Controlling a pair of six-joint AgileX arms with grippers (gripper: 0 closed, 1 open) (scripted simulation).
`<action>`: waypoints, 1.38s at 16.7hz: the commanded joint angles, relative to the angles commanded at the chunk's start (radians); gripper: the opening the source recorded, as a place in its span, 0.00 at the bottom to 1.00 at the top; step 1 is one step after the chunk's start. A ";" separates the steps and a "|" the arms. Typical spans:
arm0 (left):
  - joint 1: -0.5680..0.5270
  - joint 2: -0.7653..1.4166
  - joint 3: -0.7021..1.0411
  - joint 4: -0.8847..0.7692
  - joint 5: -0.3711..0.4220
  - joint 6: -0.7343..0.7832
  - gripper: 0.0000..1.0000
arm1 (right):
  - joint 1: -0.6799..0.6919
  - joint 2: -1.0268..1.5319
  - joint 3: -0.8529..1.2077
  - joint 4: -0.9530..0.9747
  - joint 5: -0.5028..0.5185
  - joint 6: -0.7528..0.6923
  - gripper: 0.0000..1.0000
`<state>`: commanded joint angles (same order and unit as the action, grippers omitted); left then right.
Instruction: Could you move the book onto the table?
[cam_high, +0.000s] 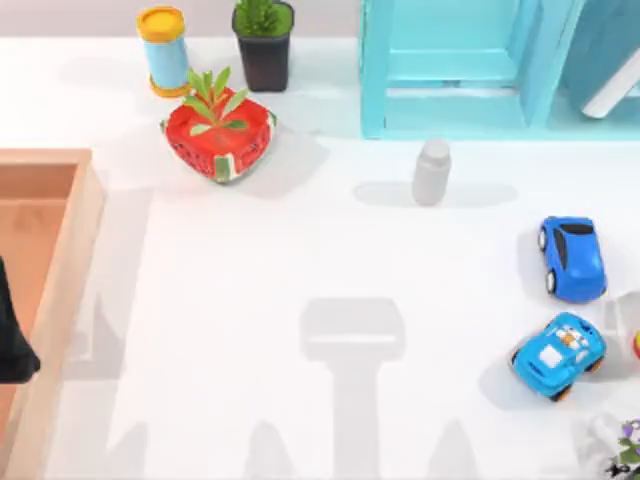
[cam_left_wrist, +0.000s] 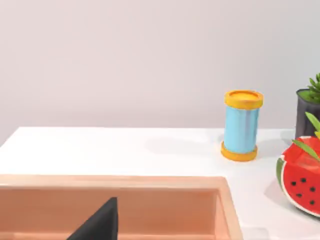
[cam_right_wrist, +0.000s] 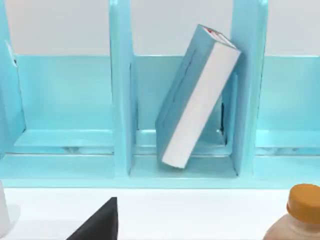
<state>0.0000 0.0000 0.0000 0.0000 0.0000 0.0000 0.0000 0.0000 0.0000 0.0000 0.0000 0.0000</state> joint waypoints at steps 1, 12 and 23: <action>0.000 0.000 0.000 0.000 0.000 0.000 1.00 | 0.000 0.000 0.000 0.000 0.000 0.000 1.00; 0.000 0.000 0.000 0.000 0.000 0.000 1.00 | -0.067 0.572 0.308 0.262 -0.065 0.137 1.00; 0.000 0.000 0.000 0.000 0.000 0.000 1.00 | -0.129 1.709 0.803 0.674 -0.210 0.308 1.00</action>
<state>0.0000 0.0000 0.0000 0.0000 0.0000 0.0000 -0.1291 1.7087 0.8026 0.6737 -0.2100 0.3076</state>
